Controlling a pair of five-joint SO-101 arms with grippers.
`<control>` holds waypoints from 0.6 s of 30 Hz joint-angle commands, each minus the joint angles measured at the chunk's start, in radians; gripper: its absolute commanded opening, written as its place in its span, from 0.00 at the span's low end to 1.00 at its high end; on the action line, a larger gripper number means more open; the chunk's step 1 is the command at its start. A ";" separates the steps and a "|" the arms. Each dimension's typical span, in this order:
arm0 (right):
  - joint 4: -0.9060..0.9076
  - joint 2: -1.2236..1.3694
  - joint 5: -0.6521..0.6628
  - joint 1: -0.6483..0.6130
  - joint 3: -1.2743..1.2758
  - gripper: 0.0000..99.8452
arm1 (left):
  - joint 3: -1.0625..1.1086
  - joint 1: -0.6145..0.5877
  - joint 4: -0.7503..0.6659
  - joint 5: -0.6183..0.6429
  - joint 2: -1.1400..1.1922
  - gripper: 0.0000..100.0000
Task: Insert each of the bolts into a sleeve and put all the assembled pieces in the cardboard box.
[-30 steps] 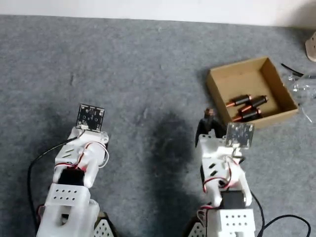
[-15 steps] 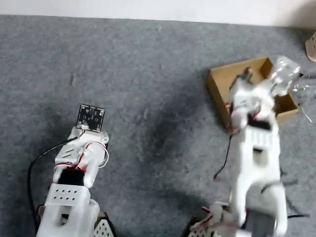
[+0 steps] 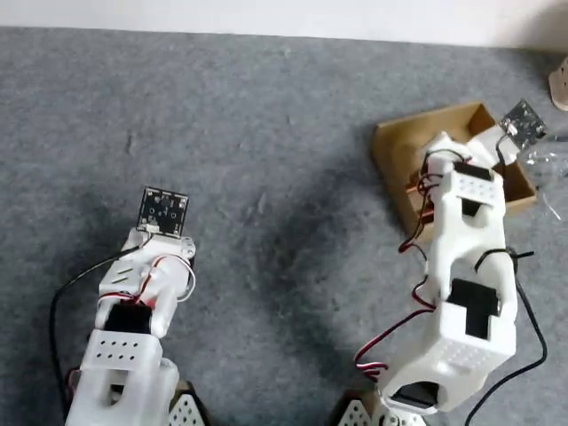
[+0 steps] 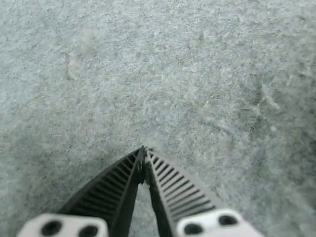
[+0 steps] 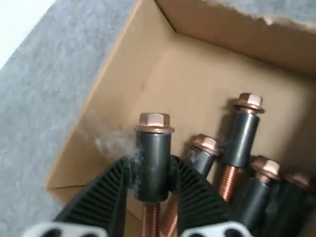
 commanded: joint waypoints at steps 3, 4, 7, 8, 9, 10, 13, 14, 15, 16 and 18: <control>0.002 -0.016 -0.011 -0.033 -0.059 0.04 | -0.033 -0.002 -0.032 -0.006 -0.004 0.01; 0.002 -0.016 -0.009 -0.036 -0.058 0.07 | -0.027 -0.002 -0.044 -0.006 -0.004 0.01; 0.002 -0.015 -0.008 -0.042 -0.058 0.19 | -0.022 -0.002 -0.061 -0.006 -0.004 0.01; 0.002 -0.016 -0.008 -0.042 -0.058 0.22 | -0.021 -0.002 -0.061 -0.006 -0.004 0.01; 0.002 -0.016 -0.008 -0.042 -0.056 0.25 | -0.019 -0.002 -0.061 -0.006 -0.004 0.01; 0.002 -0.018 -0.008 -0.042 -0.056 0.27 | -0.019 -0.002 -0.061 -0.006 -0.004 0.01; 0.002 -0.022 -0.006 -0.039 -0.056 0.28 | -0.019 -0.002 -0.061 -0.006 -0.004 0.01; 0.004 -0.022 -0.006 -0.038 -0.056 0.28 | -0.019 -0.002 -0.061 -0.006 -0.004 0.01; 0.004 -0.030 -0.006 -0.038 -0.056 0.28 | -0.019 -0.002 -0.061 -0.006 -0.004 0.01; 0.005 -0.045 -0.006 -0.038 -0.053 0.28 | -0.019 -0.002 -0.061 -0.006 -0.004 0.01; 0.042 -0.091 -0.006 -0.042 -0.033 0.28 | -0.019 -0.002 -0.061 -0.006 -0.004 0.01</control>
